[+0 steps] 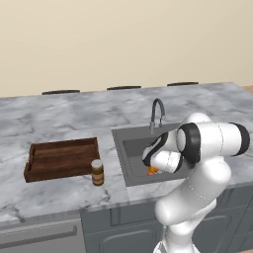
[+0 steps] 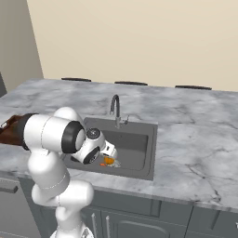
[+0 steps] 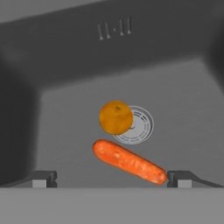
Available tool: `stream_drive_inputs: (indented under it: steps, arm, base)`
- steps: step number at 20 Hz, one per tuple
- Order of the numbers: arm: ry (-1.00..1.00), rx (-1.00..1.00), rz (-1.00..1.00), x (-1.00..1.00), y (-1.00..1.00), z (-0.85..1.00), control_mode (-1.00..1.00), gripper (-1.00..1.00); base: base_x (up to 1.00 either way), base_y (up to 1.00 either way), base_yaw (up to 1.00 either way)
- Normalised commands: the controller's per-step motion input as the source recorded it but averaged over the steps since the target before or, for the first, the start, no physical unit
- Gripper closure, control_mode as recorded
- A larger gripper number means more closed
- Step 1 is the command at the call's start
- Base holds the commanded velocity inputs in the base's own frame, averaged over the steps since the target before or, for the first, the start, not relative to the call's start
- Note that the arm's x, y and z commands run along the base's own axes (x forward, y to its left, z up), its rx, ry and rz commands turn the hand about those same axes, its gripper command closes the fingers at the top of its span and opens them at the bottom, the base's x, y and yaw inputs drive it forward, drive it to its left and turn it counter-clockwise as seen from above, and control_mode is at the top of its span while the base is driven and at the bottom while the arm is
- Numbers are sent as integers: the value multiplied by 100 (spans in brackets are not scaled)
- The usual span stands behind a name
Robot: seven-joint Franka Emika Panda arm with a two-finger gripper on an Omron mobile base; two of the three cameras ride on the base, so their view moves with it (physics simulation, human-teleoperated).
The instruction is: Pick up all produce items and place them in the sink. Turn on the sink faucet to wash them. Then turn the sink off and put them in the tray.
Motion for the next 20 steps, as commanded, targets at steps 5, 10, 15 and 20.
stream_drive_inputs:
  steps: [5,10,15,20]
  arm:
    - [-1,0,0,0,0,0,-100,-100]
    - [-1,0,0,0,0,0,-100,-100]
    - [0,0,0,0,0,0,-100,-100]
    - [0,0,0,0,0,0,-100,-100]
  base:
    - [0,0,0]
    - [0,0,0]
    - [0,0,0]
    - [0,0,0]
